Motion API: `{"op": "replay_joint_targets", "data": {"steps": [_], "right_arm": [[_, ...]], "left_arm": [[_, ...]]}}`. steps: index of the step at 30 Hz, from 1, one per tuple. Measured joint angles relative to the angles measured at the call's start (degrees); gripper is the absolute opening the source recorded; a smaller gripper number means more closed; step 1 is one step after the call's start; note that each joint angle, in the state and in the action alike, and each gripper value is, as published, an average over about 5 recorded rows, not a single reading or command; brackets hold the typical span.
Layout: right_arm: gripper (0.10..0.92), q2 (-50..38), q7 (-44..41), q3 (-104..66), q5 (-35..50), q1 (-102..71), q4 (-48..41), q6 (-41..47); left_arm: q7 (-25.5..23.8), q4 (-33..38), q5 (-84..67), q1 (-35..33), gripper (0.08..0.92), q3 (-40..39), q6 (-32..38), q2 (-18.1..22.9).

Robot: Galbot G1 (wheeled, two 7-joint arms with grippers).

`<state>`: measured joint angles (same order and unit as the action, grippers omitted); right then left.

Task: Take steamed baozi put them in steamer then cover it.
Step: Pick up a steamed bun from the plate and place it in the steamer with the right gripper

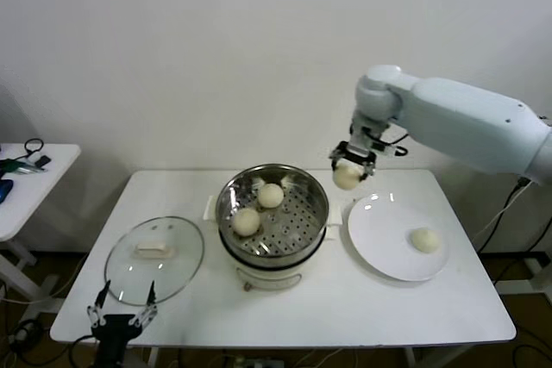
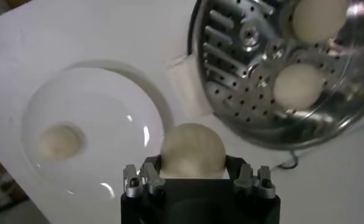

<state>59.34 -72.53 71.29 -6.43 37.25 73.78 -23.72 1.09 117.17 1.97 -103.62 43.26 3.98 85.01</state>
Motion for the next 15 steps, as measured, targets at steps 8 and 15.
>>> {"op": "replay_joint_targets", "data": {"steps": [8, 15], "right_arm": [[0.696, 8.0, -0.7, 0.2, -0.5, -0.5, 1.0, -2.1], [0.696, 14.0, -1.2, 1.0, -1.4, -3.0, 1.1, -3.4]], "left_arm": [[0.1, 0.6, -0.2, -0.7, 0.823, 0.6, 0.3, 0.1], [0.1, 1.0, -0.8, -1.1, 0.823, 1.0, 0.5, 0.1]]}}
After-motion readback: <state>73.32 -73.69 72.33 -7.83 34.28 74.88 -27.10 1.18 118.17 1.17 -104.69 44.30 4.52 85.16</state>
